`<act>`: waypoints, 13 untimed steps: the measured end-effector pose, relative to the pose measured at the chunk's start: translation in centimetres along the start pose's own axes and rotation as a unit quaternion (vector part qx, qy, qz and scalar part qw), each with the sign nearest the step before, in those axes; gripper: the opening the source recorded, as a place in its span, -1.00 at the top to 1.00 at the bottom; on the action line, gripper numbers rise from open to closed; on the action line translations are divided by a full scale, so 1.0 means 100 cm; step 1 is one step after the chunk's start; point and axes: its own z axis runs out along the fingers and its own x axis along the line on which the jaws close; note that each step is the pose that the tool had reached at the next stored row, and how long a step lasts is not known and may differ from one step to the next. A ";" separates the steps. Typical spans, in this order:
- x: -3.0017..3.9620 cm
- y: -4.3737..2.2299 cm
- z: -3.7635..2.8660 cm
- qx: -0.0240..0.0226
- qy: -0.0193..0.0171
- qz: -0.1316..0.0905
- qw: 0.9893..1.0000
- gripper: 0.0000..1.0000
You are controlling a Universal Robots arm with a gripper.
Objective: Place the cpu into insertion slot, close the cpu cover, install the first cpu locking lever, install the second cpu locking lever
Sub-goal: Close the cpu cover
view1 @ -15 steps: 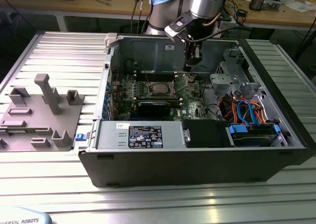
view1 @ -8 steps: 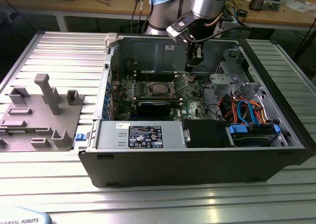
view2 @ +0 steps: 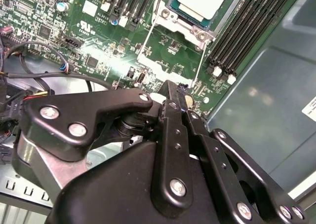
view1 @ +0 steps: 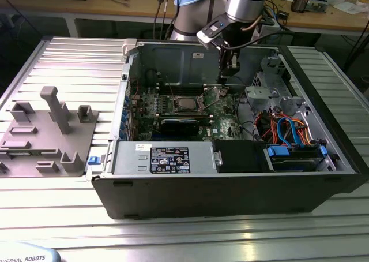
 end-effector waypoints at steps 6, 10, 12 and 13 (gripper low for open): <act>0.0001 0.0049 -0.0001 0.000 0.000 0.000 1.000 0.79; 0.0002 0.0081 -0.0002 0.000 0.000 0.000 1.000 0.79; 0.0003 0.0098 -0.0003 0.000 0.000 0.000 1.000 0.79; 0.0003 0.0106 -0.0003 0.000 0.000 0.000 1.000 0.79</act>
